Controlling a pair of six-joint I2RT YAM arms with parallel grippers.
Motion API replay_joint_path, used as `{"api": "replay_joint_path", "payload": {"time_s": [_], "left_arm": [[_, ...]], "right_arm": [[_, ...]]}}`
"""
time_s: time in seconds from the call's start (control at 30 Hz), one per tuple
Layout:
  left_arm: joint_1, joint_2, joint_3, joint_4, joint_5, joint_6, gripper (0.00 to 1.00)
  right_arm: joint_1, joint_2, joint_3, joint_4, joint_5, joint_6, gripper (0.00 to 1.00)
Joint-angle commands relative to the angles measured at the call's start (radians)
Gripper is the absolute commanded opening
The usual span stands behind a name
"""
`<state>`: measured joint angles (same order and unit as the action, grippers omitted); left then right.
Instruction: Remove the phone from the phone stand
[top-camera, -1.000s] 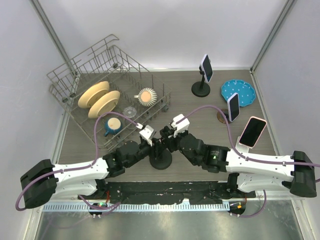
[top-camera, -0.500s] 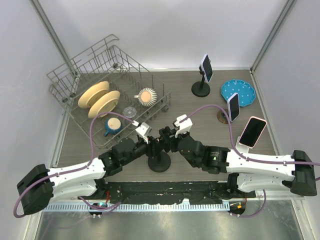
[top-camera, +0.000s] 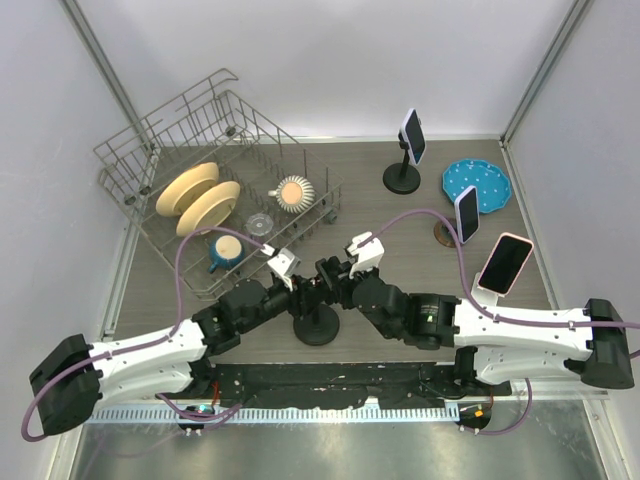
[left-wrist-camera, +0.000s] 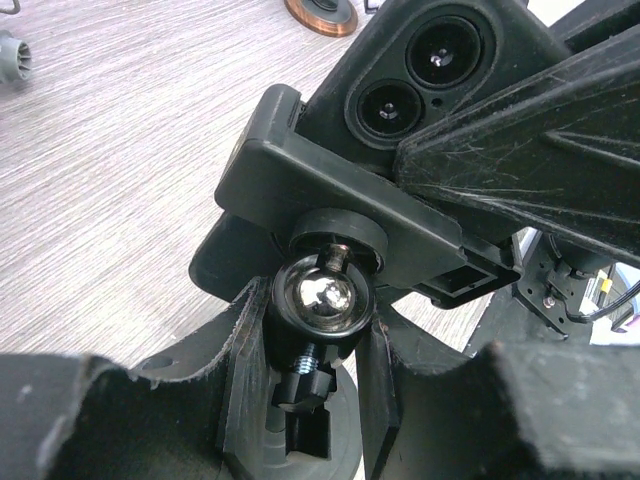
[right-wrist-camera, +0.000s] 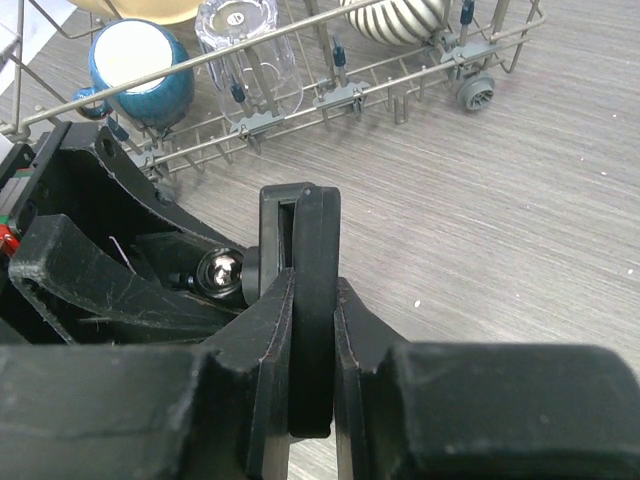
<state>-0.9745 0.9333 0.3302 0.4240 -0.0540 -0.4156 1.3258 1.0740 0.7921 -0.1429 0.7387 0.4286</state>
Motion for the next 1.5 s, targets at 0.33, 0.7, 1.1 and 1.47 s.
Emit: {"api": "replay_joint_path", "payload": {"time_s": [0.33,0.7,1.1,1.47], "left_arm": [[0.074,-0.037,-0.049,-0.01,-0.376,0.003,0.0],[-0.018,0.016,-0.033,0.039,-0.386,0.038,0.0],[-0.066,0.039,-0.028,0.068,-0.395,0.046,0.0],[-0.075,0.055,-0.033,0.102,-0.385,0.073,0.0]], "right_arm": [[-0.016,-0.025,0.059,-0.374,0.28,0.142,0.01],[-0.068,0.023,0.111,-0.365,0.395,0.229,0.01],[-0.146,0.046,0.147,-0.405,0.473,0.26,0.01],[-0.154,0.04,0.145,-0.294,0.469,0.145,0.01]]}}
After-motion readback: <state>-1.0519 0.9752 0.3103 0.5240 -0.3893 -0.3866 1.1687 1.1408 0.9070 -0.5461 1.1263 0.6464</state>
